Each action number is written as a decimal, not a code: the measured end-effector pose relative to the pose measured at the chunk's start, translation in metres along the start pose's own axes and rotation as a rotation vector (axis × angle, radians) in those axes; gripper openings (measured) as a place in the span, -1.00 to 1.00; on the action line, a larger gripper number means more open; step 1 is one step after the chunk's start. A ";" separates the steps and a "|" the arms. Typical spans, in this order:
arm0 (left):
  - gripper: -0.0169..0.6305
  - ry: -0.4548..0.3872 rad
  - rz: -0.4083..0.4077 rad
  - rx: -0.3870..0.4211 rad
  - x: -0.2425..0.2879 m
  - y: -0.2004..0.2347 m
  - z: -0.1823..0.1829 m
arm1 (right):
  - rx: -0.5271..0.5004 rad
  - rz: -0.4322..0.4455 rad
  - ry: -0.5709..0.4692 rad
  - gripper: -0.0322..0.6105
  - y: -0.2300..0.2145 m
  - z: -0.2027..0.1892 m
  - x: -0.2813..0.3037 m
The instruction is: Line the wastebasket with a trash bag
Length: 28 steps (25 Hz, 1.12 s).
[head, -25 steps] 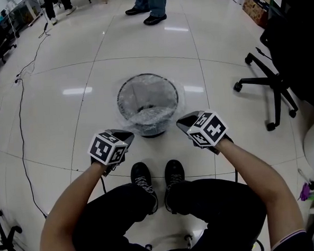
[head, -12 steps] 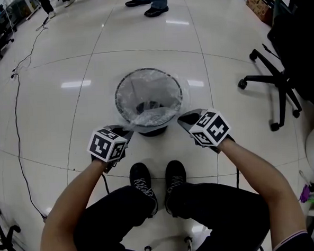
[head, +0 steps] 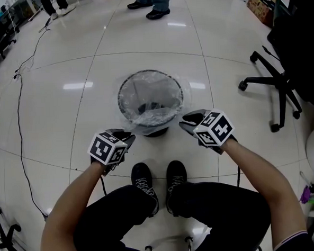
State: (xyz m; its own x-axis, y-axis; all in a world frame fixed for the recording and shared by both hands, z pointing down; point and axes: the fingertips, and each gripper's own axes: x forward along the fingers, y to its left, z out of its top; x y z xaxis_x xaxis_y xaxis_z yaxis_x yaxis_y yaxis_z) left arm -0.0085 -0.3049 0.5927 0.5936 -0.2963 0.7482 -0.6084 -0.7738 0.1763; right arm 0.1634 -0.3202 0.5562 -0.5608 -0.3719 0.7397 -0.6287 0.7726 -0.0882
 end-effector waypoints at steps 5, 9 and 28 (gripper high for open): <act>-0.73 -0.004 0.037 0.000 -0.028 0.001 0.004 | 0.005 -0.022 -0.014 -0.61 -0.002 0.009 -0.024; -0.72 0.007 0.057 0.007 -0.052 -0.006 0.003 | -0.007 -0.031 -0.009 -0.62 0.006 0.017 -0.042; -0.91 -0.456 0.167 0.063 -0.139 -0.042 0.163 | 0.053 -0.137 -0.418 -0.89 0.025 0.138 -0.118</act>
State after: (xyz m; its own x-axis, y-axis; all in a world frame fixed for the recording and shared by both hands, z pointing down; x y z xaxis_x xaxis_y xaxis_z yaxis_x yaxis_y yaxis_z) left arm 0.0205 -0.3227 0.3766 0.6696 -0.6230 0.4043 -0.6900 -0.7233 0.0282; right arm 0.1390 -0.3279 0.3746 -0.6329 -0.6538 0.4146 -0.7332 0.6781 -0.0500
